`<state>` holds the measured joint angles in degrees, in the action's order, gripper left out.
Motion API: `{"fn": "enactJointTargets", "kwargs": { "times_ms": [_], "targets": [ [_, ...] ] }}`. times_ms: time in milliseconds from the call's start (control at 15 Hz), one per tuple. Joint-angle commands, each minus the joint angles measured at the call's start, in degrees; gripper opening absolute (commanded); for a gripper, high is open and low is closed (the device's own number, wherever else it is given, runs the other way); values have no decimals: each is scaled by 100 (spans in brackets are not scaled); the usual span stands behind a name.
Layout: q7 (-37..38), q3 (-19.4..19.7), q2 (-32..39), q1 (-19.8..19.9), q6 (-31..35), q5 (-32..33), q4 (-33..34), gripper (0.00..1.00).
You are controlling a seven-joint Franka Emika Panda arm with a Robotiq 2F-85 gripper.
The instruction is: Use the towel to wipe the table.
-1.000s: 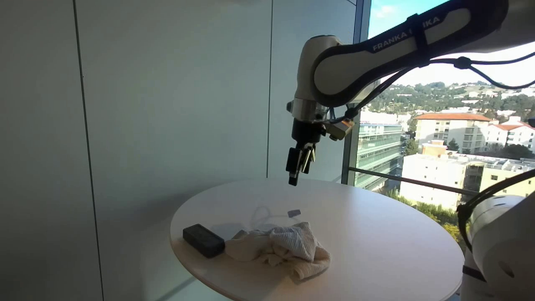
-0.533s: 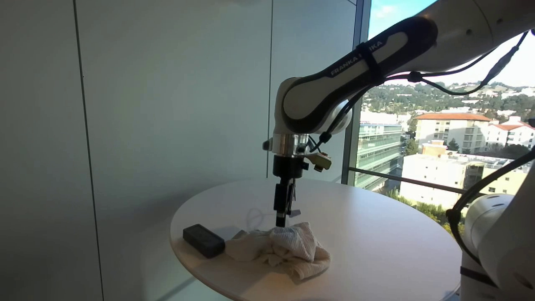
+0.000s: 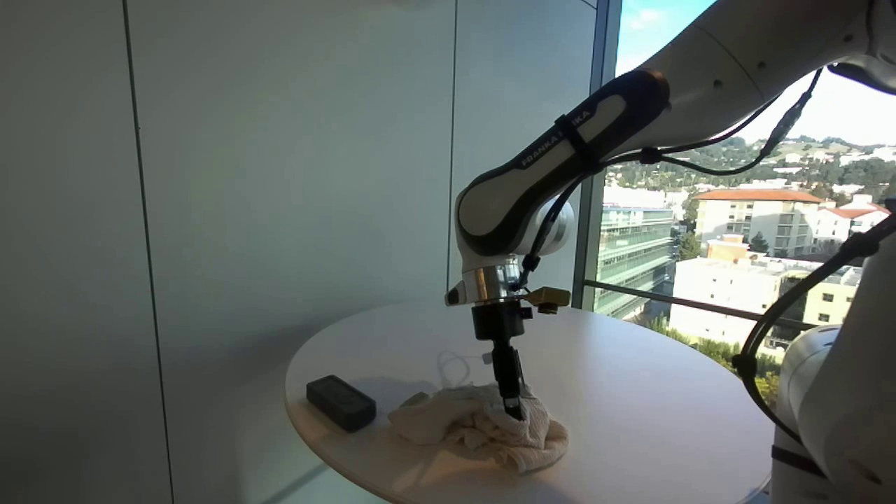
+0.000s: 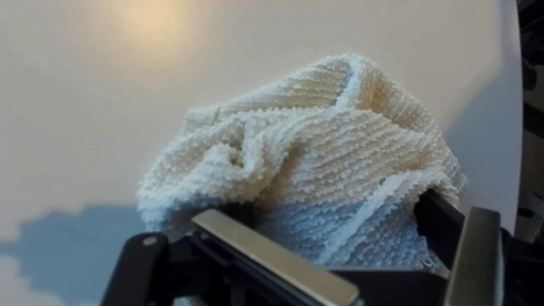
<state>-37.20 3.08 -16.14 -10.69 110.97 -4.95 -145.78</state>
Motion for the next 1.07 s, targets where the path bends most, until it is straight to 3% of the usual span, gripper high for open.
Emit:
{"fn": "enactJointTargets", "kwargs": {
  "times_ms": [0,333,600,800,1000],
  "targets": [
    [-201,0,66,266,-2,77,46,74],
    [-137,61,15,479,79,-64,16,36],
    [550,-176,-85,635,743,843,-31,9],
    [896,-64,-214,839,1070,1553,145,8],
    [1388,67,157,1196,1806,2225,370,11]
  ]
}}
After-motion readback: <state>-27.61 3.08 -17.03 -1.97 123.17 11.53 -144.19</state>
